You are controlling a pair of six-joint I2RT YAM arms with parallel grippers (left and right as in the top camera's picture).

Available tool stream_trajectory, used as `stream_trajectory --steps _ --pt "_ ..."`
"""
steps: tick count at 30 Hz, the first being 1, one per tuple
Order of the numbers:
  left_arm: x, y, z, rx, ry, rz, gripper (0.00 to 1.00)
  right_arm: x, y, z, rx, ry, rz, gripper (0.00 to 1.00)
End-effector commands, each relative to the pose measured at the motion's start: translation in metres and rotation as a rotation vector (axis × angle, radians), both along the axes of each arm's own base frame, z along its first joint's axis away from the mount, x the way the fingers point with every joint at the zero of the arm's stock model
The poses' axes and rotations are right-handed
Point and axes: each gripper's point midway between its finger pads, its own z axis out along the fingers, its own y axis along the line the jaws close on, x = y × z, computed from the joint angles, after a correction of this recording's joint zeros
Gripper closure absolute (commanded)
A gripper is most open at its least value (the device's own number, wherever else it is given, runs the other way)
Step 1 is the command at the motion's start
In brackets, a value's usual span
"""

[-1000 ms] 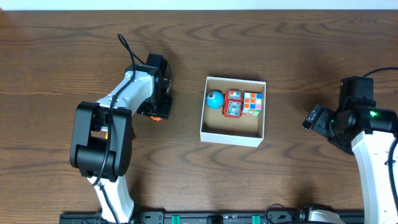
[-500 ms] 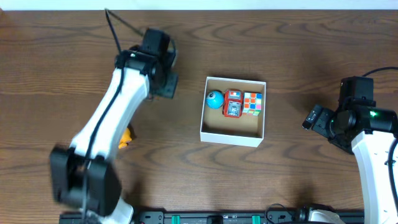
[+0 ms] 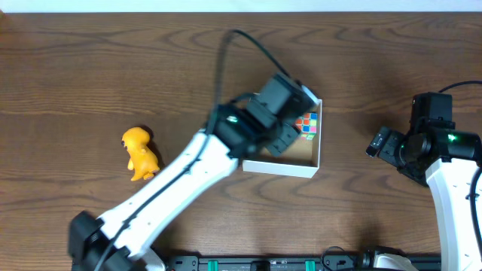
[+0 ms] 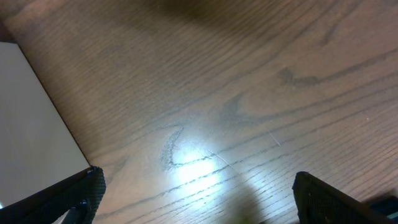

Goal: Pack container
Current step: 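Carry the orange ball into the box and release it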

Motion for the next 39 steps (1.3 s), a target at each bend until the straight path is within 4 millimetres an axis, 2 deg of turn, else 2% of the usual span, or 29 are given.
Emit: stream_trajectory --steps 1,7,13,17,18,23,25,28,31,35,39 --pt "-0.005 -0.014 -0.031 0.066 0.029 -0.057 0.65 0.000 -0.001 -0.002 0.002 0.006 0.004 0.01" --pt "-0.012 -0.030 -0.084 0.157 0.108 -0.094 0.64 -0.001 -0.001 -0.002 0.002 0.010 0.004 0.01" --pt "-0.010 -0.033 -0.112 0.199 0.146 -0.095 0.64 -0.002 -0.001 -0.002 0.003 0.012 0.004 0.01" --pt "-0.009 -0.034 -0.117 0.199 0.148 -0.092 0.61 -0.002 -0.001 -0.002 0.003 0.012 0.004 0.01" --pt "-0.008 -0.035 -0.117 0.197 0.149 -0.088 0.51 -0.002 -0.001 -0.002 0.003 0.012 0.004 0.01" --pt "-0.008 -0.035 -0.117 0.194 0.147 -0.088 0.44 -0.002 -0.001 -0.002 0.003 0.013 0.004 0.01" --pt "-0.008 -0.035 -0.117 0.194 0.147 -0.088 0.37 -0.002 -0.001 -0.002 0.003 0.013 0.004 0.01" --pt "-0.008 -0.035 -0.117 0.193 0.148 -0.085 0.36 -0.002 -0.001 -0.002 0.003 0.013 0.004 0.01" --pt "-0.008 -0.035 -0.117 0.194 0.149 -0.085 0.30 -0.002 -0.001 -0.002 0.003 0.013 0.004 0.01" --pt "-0.008 -0.035 -0.117 0.196 0.149 -0.086 0.30 -0.002 -0.001 -0.002 0.003 0.013 0.004 0.01" --pt "-0.009 -0.033 -0.106 0.182 0.135 -0.085 0.28 -0.002 -0.001 -0.002 0.002 0.013 0.004 0.01"
